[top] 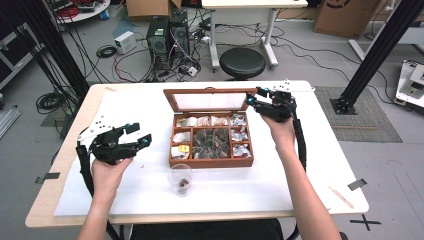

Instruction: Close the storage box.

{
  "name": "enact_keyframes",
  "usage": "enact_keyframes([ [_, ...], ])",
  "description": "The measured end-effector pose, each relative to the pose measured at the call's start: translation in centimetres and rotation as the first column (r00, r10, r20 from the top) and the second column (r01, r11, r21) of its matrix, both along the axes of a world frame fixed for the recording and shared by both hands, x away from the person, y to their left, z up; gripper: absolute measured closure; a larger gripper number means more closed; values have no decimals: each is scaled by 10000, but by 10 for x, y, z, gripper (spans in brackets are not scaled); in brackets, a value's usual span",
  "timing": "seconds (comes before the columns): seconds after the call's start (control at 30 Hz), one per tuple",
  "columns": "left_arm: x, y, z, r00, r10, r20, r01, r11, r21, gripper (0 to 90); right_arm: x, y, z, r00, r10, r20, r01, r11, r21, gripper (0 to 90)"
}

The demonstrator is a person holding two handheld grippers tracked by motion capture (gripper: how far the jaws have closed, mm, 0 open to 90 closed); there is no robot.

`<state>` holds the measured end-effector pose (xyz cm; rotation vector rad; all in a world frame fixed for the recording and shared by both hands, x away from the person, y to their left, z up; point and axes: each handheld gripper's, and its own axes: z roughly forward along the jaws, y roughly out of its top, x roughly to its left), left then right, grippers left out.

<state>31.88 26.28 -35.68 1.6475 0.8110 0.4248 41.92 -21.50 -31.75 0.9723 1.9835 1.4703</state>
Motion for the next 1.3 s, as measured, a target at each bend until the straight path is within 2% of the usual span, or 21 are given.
enact_keyframes([
  [0.43,-1,3,-1,10000,18,-3,-18,10000,-21,296,-3,0,1,9998,-129,-155,127,9999,-73,465],
  [0.73,-2,5,1,10000,77,59,-76,9999,-135,296,-8,0,1,9985,-239,-490,232,9996,-140,444],
  [0.83,-2,7,1,9999,96,89,-94,9998,-194,297,-13,0,-3,9989,-324,-347,320,9994,-118,443],
  [0.93,-2,8,2,9999,101,94,-98,9997,-216,296,-16,-2,-7,9982,-336,-498,339,9994,46,442],
  [1.3,-1,9,3,9998,109,155,-104,9995,-312,296,-31,-5,-17,9945,-339,-994,341,9994,4,466],
])
